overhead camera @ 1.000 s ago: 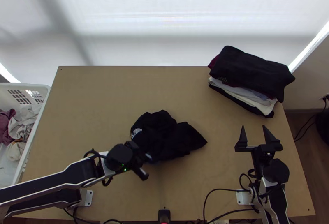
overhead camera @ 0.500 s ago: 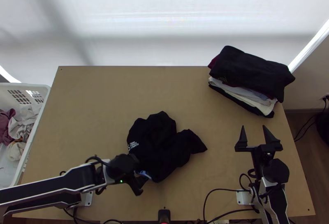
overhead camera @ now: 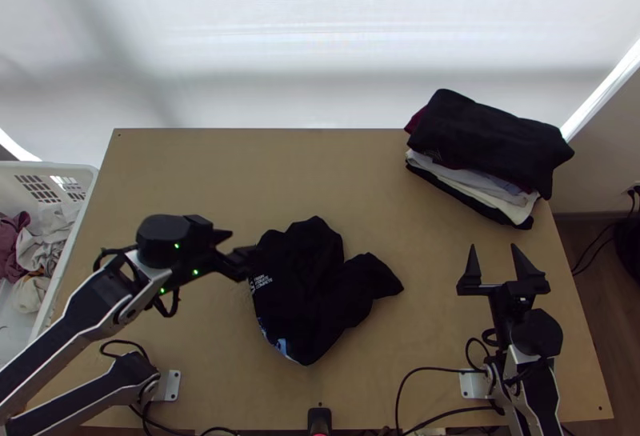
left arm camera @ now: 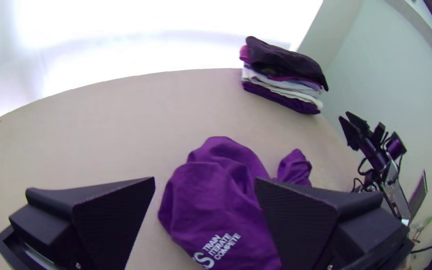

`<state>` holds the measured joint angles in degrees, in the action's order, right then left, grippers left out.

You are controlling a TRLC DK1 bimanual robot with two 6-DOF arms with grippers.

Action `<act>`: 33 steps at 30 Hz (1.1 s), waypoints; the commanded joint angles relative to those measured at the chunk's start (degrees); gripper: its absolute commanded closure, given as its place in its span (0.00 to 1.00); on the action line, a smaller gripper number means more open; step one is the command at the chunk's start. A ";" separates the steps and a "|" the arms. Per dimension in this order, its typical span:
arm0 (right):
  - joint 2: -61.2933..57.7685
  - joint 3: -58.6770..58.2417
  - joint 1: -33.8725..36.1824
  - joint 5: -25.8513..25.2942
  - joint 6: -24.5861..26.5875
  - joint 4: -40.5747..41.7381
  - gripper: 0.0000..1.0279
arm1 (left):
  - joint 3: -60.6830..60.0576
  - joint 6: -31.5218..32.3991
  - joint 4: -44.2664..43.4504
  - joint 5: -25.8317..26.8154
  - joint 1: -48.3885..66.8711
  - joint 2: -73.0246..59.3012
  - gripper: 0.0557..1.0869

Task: Fold the t-shirt

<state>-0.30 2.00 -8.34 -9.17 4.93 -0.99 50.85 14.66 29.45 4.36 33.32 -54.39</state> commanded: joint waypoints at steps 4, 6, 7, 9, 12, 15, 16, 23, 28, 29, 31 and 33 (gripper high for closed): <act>0.38 -0.59 0.25 -0.06 0.78 0.82 0.04 | 1.09 -0.59 3.33 1.70 -4.32 -0.89 0.07; 0.38 -0.59 0.25 -0.06 0.78 0.82 0.04 | 1.09 0.29 3.77 1.62 -4.58 -1.77 0.07; 0.38 -0.59 0.25 -0.06 0.78 0.82 0.04 | 1.09 0.99 4.21 1.70 -4.76 -2.30 0.07; 0.38 -0.59 0.25 -0.06 0.78 0.82 0.04 | 1.27 2.31 5.79 1.70 -4.58 -3.79 0.06; 0.38 -0.59 0.25 -0.06 0.78 0.82 0.04 | 0.83 4.94 7.81 1.70 -3.44 -5.20 0.07; 0.38 -0.59 0.25 -0.06 0.78 0.82 0.04 | 0.74 6.79 9.83 1.97 -2.73 -8.10 0.07; 0.38 -0.59 0.25 -0.06 0.78 0.82 0.04 | 0.74 7.32 10.27 2.41 -2.56 -9.15 0.06; 0.38 -0.59 -1.07 0.20 -0.45 0.82 0.04 | 4.52 6.97 9.13 2.93 -2.91 -18.82 0.06; 0.38 -0.68 -1.07 0.20 -0.45 0.82 0.04 | 12.17 7.05 7.99 2.93 -3.70 -26.73 0.06; 0.38 -0.59 -1.07 0.12 -0.45 0.82 0.04 | 13.13 7.05 7.55 3.02 -3.70 -27.87 0.06; 0.38 -0.59 -1.07 0.12 -0.45 0.82 0.04 | 14.54 7.05 6.85 3.02 -3.70 -30.07 0.06; 0.38 -0.59 -1.07 0.12 -0.53 0.82 0.04 | 15.33 7.49 5.97 3.02 -3.53 -32.01 0.06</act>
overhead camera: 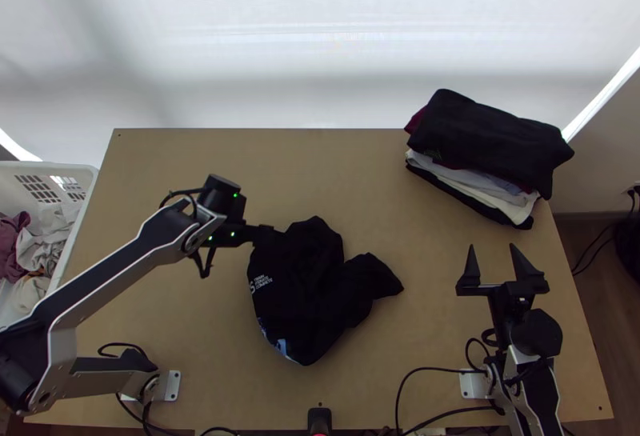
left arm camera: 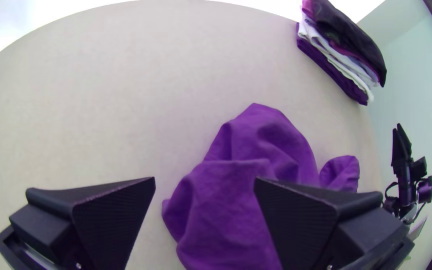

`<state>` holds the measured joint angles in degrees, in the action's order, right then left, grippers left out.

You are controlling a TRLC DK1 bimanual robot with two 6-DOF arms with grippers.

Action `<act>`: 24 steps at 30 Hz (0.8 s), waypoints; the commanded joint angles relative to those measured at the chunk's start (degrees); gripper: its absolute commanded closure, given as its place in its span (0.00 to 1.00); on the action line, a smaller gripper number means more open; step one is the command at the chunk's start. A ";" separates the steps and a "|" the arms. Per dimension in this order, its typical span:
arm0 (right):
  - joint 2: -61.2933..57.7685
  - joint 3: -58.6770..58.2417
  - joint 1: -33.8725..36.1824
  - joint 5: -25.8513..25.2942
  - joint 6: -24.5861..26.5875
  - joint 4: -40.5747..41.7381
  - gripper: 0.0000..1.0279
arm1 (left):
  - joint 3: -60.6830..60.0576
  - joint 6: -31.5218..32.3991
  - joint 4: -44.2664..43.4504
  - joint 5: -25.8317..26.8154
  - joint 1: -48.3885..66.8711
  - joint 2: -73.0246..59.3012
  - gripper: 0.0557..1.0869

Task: Fold the t-shirt

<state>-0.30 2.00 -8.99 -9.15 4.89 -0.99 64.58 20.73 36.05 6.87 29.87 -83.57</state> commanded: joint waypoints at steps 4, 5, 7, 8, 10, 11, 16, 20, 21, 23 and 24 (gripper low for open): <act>0.38 -0.59 -0.50 0.09 -0.49 0.82 0.04 | 1.69 2.56 -1.42 0.60 1.25 -5.73 0.06; 0.38 -0.68 -0.50 0.09 -0.49 0.82 0.04 | 1.52 3.17 -1.42 0.60 1.69 -6.52 0.07; 0.38 -0.68 -0.50 0.09 -0.49 0.82 0.04 | 0.73 3.26 -1.60 0.51 2.74 -7.92 0.08; 0.38 -0.59 -0.50 0.09 -0.49 0.82 0.04 | 0.11 3.35 -1.60 0.51 3.36 -8.19 0.20; 0.38 -0.59 -0.50 0.09 -0.49 0.82 0.04 | -2.09 4.58 -5.38 -0.02 3.97 -7.84 0.53; 0.38 -0.59 -0.50 0.09 -0.49 0.82 0.04 | -3.32 4.93 -7.49 -0.02 3.97 -6.87 0.77; 0.38 -0.68 -0.41 0.09 -0.49 0.82 0.04 | -3.32 6.16 -11.97 -0.99 2.30 -1.16 0.96; 0.38 -0.59 -0.50 0.09 -0.49 0.82 0.04 | 1.69 7.75 -11.88 -1.86 -1.22 3.77 0.96; 0.38 -0.59 -0.50 0.09 -0.49 0.82 0.04 | 3.10 7.83 -11.88 -2.66 -2.27 4.73 0.96; 0.38 -0.59 -0.50 0.09 -0.49 0.82 0.04 | 6.53 8.01 -11.71 -3.36 -4.73 6.49 0.96; 0.38 -0.59 -0.50 0.09 -0.49 0.82 0.04 | 8.11 8.10 -11.71 -3.53 -6.14 7.11 0.96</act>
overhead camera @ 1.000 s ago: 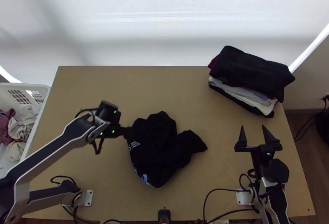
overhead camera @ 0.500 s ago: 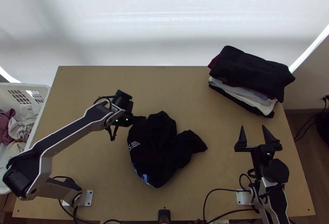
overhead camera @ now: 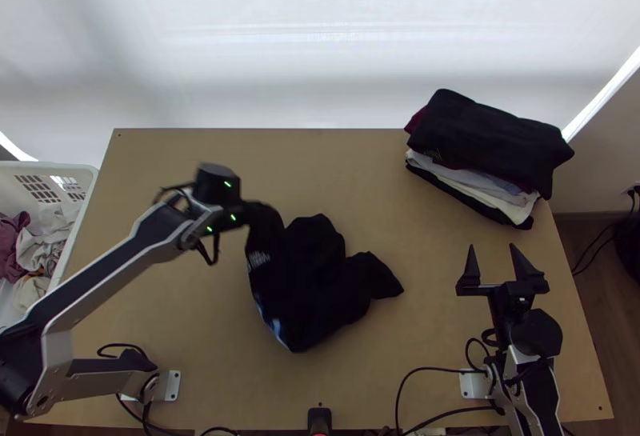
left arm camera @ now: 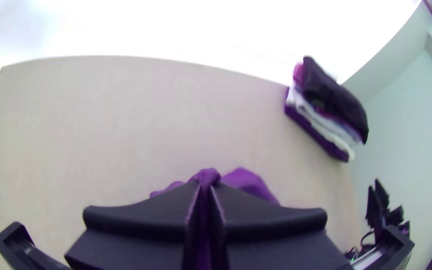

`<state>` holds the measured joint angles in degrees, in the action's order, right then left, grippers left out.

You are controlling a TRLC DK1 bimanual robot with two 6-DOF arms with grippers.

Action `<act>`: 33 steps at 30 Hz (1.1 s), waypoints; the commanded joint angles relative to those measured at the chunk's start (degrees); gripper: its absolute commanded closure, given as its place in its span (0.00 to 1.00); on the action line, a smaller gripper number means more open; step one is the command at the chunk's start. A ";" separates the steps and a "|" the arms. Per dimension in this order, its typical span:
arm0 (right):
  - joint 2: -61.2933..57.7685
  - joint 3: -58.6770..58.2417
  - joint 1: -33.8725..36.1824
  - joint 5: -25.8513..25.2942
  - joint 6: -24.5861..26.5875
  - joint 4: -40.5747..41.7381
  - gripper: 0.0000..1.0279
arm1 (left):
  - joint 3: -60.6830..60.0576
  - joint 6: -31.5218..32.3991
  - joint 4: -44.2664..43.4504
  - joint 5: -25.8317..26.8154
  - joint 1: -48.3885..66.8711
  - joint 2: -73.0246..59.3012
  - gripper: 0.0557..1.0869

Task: Fold the t-shirt

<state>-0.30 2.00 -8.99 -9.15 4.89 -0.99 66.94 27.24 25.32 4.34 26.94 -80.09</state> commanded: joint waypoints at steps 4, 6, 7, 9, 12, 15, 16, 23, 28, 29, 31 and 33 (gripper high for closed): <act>0.38 -0.59 -0.50 0.09 -0.49 0.82 0.04 | 11.46 1.23 -1.06 -1.44 -10.77 6.35 0.96; 0.38 -0.59 -0.41 0.09 -0.49 0.82 0.04 | 14.80 1.23 -1.15 -1.44 -15.69 7.41 0.96; 0.38 -0.68 -0.50 0.09 -0.49 0.82 0.04 | 16.56 1.32 -1.24 -1.70 -18.15 8.02 0.96; 0.38 -0.59 -0.41 0.09 -0.49 0.82 0.04 | 20.16 1.32 -2.12 -2.05 -23.69 8.99 0.96; 0.38 -0.59 -0.41 0.18 -0.49 0.82 0.04 | 24.38 0.70 -4.75 -3.37 -30.72 10.66 0.96; 0.38 -0.68 -0.41 0.09 -0.49 0.82 0.04 | 29.04 -0.35 -5.37 -3.37 -38.28 11.01 0.96; 0.38 -0.59 -0.41 0.09 -0.49 0.82 0.04 | 30.01 -1.05 -6.07 -3.37 -40.03 11.28 0.96; 0.38 -0.68 -0.50 0.18 -0.49 0.82 0.04 | 35.98 -4.13 -6.07 -3.20 -44.08 11.72 0.96; 0.38 -0.59 -0.41 0.18 -0.49 0.82 0.04 | 34.31 -5.54 -4.84 -3.37 -37.40 12.16 0.96; 0.38 -0.59 -0.41 0.18 -0.49 0.82 0.04 | 33.79 -5.62 -4.40 -3.55 -35.38 11.98 0.96; 0.38 -0.68 -0.41 0.18 -0.49 0.82 0.04 | 32.03 -6.24 -4.14 -6.62 -29.84 11.63 0.96; 0.38 -0.68 -0.50 0.18 -0.49 0.82 0.04 | 29.13 -8.70 -4.32 -9.79 -23.34 11.28 0.96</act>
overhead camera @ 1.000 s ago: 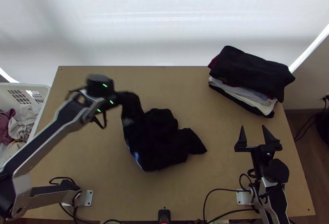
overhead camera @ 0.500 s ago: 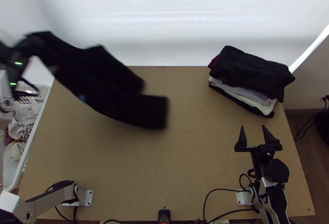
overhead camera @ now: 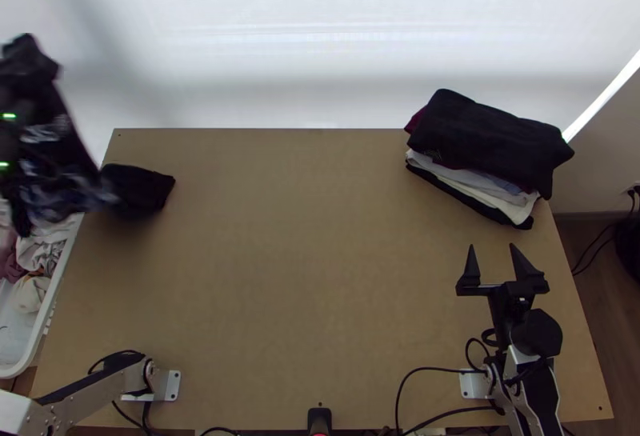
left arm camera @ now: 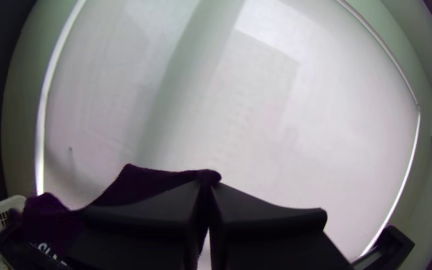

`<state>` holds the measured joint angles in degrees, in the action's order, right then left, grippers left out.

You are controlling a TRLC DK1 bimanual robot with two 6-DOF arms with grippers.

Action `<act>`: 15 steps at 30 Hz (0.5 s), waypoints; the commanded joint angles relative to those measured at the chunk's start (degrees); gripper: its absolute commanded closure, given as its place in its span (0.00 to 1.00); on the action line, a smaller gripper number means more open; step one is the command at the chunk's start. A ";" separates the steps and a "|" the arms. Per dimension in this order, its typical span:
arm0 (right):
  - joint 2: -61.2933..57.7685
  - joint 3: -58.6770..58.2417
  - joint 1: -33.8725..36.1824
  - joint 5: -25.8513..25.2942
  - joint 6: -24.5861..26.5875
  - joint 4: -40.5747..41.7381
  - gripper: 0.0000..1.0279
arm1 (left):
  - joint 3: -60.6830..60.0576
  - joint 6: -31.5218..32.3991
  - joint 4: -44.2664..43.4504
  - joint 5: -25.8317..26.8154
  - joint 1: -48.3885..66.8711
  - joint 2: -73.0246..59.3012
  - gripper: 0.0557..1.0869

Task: Fold the t-shirt

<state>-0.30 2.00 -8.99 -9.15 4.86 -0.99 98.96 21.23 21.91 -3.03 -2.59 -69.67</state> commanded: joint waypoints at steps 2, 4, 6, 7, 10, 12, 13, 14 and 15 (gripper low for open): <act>0.38 -0.68 -0.59 0.18 -0.56 0.82 0.04 | -5.97 -2.95 -1.43 -4.44 11.73 0.41 0.97; 0.38 -0.68 -0.59 0.18 -0.56 0.82 0.04 | -9.57 -2.95 -2.22 -7.34 17.18 -0.03 0.96; 0.38 -0.68 -0.59 0.18 -0.56 0.82 0.04 | -12.47 -2.86 -2.49 -8.57 22.63 -1.00 0.96; 0.38 -0.68 -0.59 0.18 -0.56 0.82 0.04 | -13.88 -2.86 -3.28 -9.98 25.09 -1.61 0.96; 0.38 -0.68 -0.67 0.18 -1.35 0.82 0.04 | -16.96 -2.34 -4.77 -10.33 31.15 -4.33 0.96; 0.38 -0.68 -0.59 0.18 -1.26 0.82 0.04 | -18.36 -1.63 -5.39 -10.33 34.05 -6.71 0.96; 0.38 -0.68 -0.41 0.18 -1.17 0.82 0.04 | -18.71 -1.19 -5.56 -10.24 35.11 -8.20 0.96; 0.38 -0.59 -0.32 0.18 -1.17 0.82 0.04 | -18.89 -0.84 -5.56 -10.24 36.25 -9.61 0.96; 0.38 -0.59 -0.32 0.18 -1.17 0.82 0.04 | -18.98 -0.67 -5.65 -10.24 37.13 -11.19 0.96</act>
<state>-0.30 2.00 -9.34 -9.15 4.49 -0.97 81.03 19.53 18.02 -12.73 32.47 -77.89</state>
